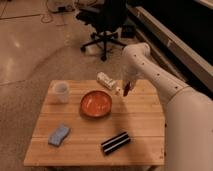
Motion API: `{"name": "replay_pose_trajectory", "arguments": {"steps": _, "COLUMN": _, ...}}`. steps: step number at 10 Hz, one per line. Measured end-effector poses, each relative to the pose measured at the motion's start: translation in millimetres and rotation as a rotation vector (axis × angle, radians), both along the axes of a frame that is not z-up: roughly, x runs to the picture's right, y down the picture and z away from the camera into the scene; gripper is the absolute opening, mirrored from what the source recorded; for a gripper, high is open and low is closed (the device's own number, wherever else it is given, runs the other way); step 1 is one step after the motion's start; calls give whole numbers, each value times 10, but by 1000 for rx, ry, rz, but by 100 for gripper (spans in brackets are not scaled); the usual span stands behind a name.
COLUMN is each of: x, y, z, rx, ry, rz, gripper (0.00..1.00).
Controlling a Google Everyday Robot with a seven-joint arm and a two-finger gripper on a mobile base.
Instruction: Place the pepper in the ceramic cup
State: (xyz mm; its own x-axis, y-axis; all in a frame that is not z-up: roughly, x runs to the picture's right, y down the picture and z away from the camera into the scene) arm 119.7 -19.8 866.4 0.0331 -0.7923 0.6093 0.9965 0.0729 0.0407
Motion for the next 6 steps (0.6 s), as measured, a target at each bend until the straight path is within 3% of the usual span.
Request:
{"name": "replay_pose_trajectory", "arguments": {"steps": 3, "x": -114, "y": -90, "z": -143, "rx": -4, "ry": -8, "rz": 46, "gripper": 29}}
{"name": "replay_pose_trajectory", "arguments": {"steps": 6, "x": -341, "y": -77, "z": -98, "rx": 25, "ry": -23, "rz": -4, "gripper": 29}}
